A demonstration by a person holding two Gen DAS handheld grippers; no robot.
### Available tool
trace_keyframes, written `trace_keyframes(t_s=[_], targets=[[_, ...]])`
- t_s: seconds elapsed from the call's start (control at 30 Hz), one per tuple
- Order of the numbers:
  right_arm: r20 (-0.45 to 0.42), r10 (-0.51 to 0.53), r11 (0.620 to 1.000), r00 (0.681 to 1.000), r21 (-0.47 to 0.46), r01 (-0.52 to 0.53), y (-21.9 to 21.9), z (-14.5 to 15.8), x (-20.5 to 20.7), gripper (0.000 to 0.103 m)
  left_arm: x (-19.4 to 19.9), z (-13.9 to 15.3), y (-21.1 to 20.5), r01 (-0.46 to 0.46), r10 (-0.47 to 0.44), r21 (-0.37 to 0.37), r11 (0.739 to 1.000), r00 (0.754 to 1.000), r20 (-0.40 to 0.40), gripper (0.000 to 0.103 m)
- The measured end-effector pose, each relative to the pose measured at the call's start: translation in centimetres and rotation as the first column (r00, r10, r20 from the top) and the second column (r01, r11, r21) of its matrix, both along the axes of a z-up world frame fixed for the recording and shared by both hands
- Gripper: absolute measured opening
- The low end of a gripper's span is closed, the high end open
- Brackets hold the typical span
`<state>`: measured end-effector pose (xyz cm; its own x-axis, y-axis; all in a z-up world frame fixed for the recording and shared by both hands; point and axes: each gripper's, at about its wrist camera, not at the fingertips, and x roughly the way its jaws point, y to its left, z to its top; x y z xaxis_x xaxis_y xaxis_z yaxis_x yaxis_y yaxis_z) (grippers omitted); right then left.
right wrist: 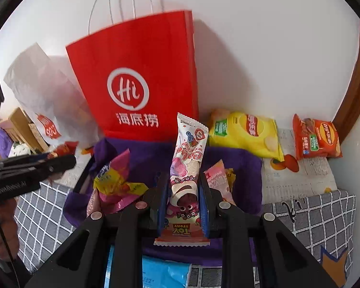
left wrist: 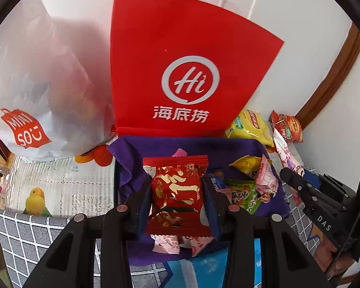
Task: Organize snacks
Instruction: 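Carry the long pink packet and red packet over the purple towel with both tools, then open the right tool over the towel while the left tool releases the red packet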
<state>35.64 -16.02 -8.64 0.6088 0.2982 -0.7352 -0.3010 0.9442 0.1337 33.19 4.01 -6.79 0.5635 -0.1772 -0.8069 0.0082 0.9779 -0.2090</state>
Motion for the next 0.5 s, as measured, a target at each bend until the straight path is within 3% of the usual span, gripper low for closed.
trace_keyframes(t_s=[0.5], targets=[[-0.066,0.036,0.996,0.997,-0.076,-0.041,1.8,-3.1,0.9,0.023,0.8,-1.5,-0.1,-0.001,0.002,0.012,1.0,0.999,-0.035,0.038]])
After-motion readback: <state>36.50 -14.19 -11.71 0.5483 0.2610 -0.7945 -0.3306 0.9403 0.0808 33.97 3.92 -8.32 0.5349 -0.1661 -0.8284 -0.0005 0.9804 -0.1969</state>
